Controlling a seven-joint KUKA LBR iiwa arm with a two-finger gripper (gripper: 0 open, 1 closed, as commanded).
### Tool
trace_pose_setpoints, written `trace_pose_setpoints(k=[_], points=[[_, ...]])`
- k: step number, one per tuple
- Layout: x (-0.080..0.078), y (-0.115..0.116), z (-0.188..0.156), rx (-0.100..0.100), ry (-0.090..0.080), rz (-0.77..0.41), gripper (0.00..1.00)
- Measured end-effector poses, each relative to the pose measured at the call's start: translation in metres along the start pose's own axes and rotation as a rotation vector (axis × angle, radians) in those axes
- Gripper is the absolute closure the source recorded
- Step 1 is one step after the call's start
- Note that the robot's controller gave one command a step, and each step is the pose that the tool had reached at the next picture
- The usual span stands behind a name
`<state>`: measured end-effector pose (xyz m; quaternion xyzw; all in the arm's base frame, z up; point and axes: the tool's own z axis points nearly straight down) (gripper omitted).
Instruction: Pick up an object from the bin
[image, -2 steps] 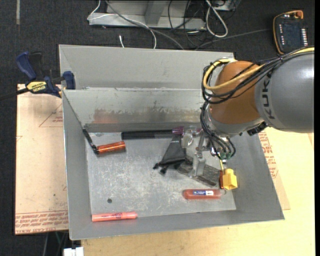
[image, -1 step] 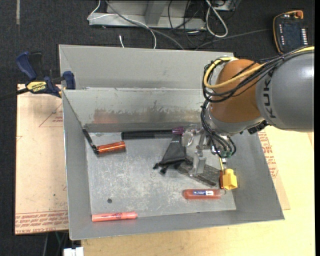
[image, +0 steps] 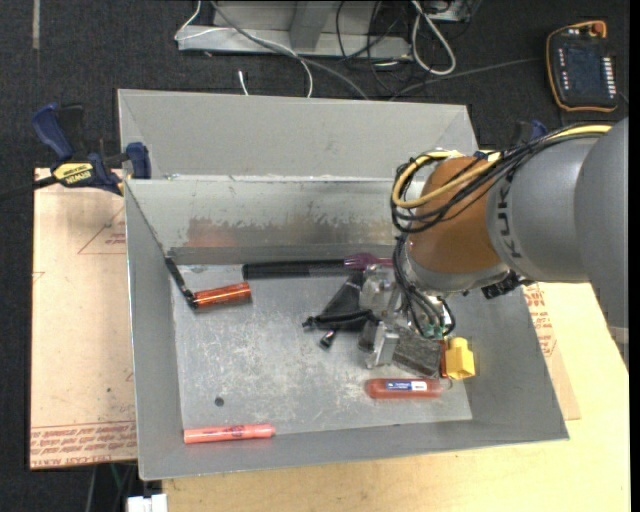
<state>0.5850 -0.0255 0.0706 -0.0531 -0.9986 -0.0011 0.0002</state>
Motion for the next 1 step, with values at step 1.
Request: trace_pose_setpoints(k=[1], points=[[0.0083,-0.0074,-0.0632,-0.002,-0.014,0.093,0.0]])
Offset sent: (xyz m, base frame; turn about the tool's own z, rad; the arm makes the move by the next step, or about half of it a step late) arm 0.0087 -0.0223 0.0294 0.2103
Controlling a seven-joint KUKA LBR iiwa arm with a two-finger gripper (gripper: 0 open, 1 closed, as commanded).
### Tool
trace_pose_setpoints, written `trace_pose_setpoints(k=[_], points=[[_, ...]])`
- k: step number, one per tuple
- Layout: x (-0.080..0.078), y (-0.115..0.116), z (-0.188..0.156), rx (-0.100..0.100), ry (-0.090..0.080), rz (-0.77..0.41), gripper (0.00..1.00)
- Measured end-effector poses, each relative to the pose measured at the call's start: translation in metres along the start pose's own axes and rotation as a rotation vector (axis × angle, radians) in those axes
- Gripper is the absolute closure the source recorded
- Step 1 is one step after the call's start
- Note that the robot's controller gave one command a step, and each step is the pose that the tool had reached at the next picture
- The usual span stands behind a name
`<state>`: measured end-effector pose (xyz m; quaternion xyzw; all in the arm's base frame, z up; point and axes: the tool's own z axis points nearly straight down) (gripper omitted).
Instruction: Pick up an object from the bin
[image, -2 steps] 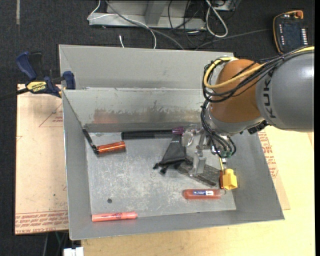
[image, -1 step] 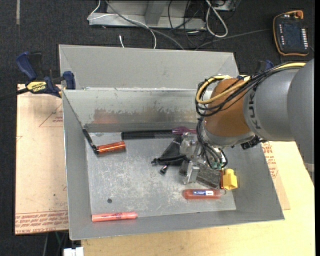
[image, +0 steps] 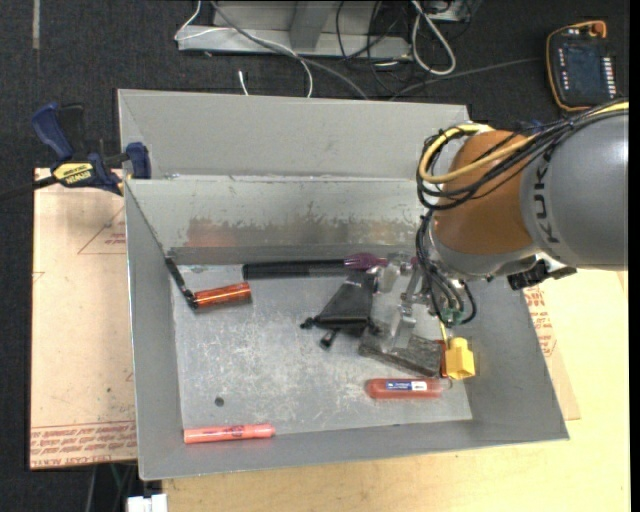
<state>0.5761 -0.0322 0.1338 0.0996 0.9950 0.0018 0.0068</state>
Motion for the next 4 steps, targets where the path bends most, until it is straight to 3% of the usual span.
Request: trace_pose_setpoints(k=[1,2,3,4], points=[[-0.02,-0.011,0.035,0.002,0.017,0.115,0.0],[0.005,-0.015,0.062,-0.004,-0.002,0.207,0.0],[-0.005,-0.005,0.06,-0.002,0.004,0.193,1.0],[-0.005,-0.005,0.06,-0.002,0.004,0.193,1.0]])
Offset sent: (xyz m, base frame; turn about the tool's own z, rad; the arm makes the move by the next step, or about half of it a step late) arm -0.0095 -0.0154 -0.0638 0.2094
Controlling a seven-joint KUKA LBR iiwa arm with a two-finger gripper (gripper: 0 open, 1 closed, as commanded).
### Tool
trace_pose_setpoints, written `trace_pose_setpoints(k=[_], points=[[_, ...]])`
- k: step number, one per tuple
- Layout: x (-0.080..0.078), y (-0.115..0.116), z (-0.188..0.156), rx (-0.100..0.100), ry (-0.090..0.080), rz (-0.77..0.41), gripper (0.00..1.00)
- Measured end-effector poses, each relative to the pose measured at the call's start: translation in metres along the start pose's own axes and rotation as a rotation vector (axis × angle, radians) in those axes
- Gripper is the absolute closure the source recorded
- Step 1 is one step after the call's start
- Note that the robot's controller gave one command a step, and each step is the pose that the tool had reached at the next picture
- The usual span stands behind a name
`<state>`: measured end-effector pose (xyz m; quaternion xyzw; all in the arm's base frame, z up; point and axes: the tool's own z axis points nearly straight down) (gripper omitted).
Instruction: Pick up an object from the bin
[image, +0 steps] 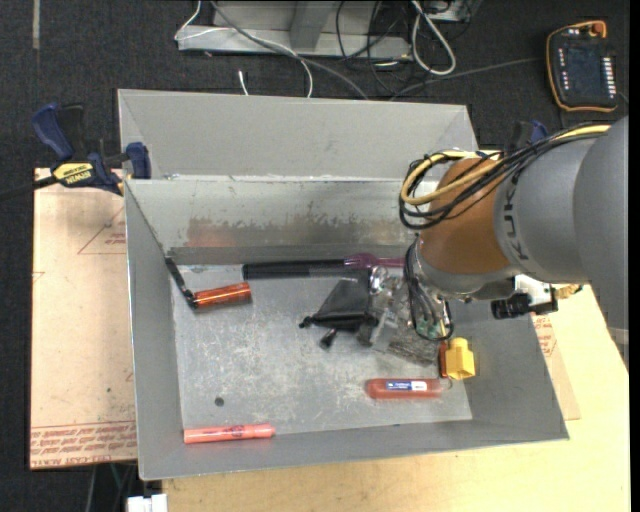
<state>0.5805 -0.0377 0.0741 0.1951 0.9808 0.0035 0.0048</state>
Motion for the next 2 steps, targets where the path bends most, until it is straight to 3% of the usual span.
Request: trace_pose_setpoints(k=[2], points=[[0.001,0.0,-0.047,0.0,0.003,-0.002,1.0]])
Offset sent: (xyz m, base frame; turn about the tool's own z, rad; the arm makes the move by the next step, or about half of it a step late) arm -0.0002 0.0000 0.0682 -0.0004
